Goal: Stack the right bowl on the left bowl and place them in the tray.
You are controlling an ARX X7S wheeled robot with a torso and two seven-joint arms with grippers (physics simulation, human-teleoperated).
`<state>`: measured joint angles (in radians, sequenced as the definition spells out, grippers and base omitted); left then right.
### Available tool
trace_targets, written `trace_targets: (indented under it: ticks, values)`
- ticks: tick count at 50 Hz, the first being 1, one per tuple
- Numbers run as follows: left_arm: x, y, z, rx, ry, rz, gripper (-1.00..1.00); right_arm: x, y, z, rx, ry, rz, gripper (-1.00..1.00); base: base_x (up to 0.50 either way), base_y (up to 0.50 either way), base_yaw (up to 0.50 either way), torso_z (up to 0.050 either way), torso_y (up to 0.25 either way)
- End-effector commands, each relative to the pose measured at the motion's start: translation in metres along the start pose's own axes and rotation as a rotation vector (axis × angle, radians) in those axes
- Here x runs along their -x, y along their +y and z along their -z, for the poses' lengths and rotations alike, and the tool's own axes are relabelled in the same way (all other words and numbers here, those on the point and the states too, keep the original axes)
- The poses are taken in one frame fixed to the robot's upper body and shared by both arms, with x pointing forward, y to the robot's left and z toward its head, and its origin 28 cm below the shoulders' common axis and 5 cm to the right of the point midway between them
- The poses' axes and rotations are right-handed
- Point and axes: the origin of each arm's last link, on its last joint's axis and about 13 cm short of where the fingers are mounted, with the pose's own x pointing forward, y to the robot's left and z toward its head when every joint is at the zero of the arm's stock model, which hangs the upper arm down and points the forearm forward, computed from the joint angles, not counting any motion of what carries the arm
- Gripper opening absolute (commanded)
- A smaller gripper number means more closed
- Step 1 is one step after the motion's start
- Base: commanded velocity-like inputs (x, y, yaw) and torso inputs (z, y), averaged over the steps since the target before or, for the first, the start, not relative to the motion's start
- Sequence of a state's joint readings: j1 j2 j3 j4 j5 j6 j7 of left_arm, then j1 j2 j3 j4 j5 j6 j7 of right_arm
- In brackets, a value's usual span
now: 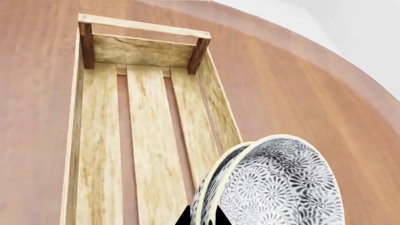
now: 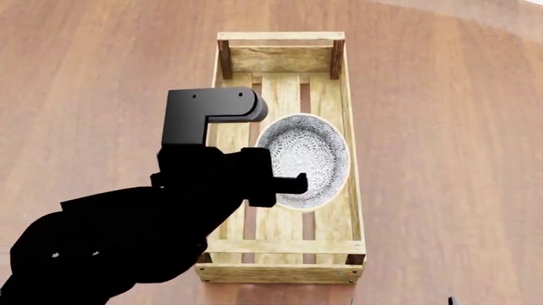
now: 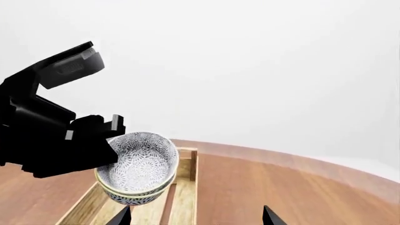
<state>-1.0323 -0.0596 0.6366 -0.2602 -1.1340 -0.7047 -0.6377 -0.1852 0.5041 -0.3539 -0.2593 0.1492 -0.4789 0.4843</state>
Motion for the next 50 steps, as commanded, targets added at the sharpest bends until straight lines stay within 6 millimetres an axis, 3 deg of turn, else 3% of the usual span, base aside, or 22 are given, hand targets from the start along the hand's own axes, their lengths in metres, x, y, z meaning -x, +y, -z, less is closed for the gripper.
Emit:
trace_targets:
  ticks: [1,22,50]
  values:
    - [-0.005,-0.007,-0.002,0.005,-0.041,0.021,-1.0,-0.001,-0.001,0.0,0.005,-0.015,0.002,1.0,0.0,0.0,0.0,0.0,0.0]
    - [-0.02,-0.01,0.014,-0.077,-0.028,0.009,-1.0,0.001,-0.004,0.004,-0.001,-0.007,0.015,1.0,0.0,0.0,0.0,0.0,0.001]
    - [-0.044,0.006,0.038,-0.085,0.009,0.005,-1.0,0.002,-0.005,0.008,-0.002,0.002,0.02,1.0,0.0,0.0,0.0,0.0,0.001]
